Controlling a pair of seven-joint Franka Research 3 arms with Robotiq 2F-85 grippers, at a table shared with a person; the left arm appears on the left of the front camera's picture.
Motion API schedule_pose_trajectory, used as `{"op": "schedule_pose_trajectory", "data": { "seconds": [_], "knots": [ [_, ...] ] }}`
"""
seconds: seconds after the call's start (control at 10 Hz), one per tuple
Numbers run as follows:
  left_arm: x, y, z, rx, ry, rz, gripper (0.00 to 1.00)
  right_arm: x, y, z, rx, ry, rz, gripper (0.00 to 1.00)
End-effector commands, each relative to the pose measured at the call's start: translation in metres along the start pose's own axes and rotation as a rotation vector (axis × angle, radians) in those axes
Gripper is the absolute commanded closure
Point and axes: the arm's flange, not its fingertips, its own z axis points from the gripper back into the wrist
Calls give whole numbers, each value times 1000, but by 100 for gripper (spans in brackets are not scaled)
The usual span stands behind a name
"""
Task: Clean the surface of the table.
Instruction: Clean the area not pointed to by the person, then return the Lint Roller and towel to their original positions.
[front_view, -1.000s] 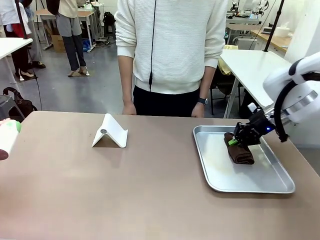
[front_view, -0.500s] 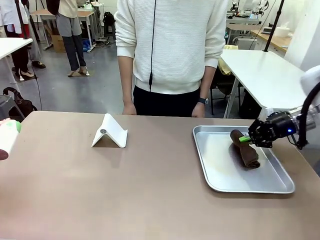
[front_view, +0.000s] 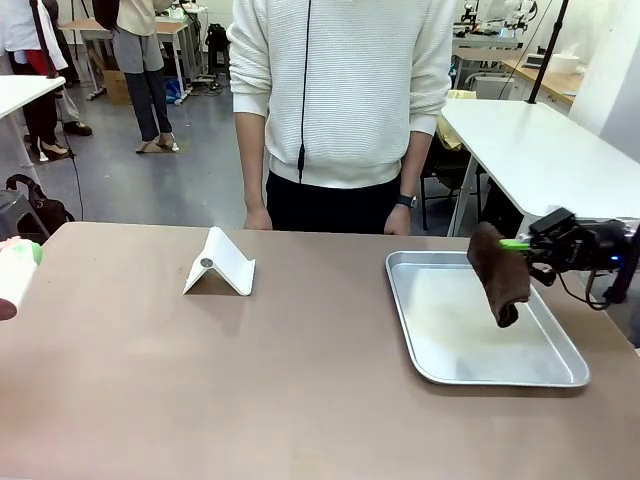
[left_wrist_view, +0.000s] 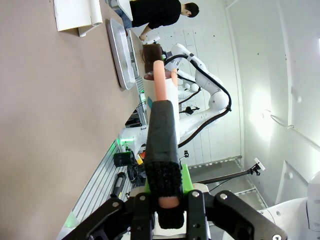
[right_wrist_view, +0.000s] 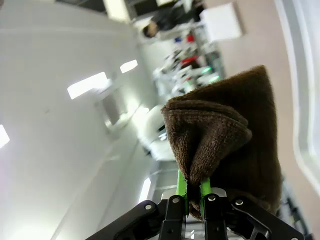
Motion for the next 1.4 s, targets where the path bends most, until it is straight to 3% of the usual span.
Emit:
{"op": "schedule_pose_trajectory", "data": {
  "seconds": [0.0, 0.3, 0.6, 0.7, 1.3],
  "knots": [
    [-1, -4, -1, -8, -2, -1, 78, -28, 6, 17, 131, 68, -14, 100],
    [-1, -4, -1, -8, -2, -1, 78, -63, 10, 49, 78, -22, 43, 100],
    [-1, -4, -1, -8, -2, -1, 78, -74, 6, 67, 42, -129, 92, 100],
    [-1, -4, -1, -8, -2, -1, 78, -65, 11, 72, 80, -59, 18, 100],
    [-1, -4, -1, -8, -2, -1, 78, -65, 11, 72, 80, -59, 18, 100]
  ]
}}
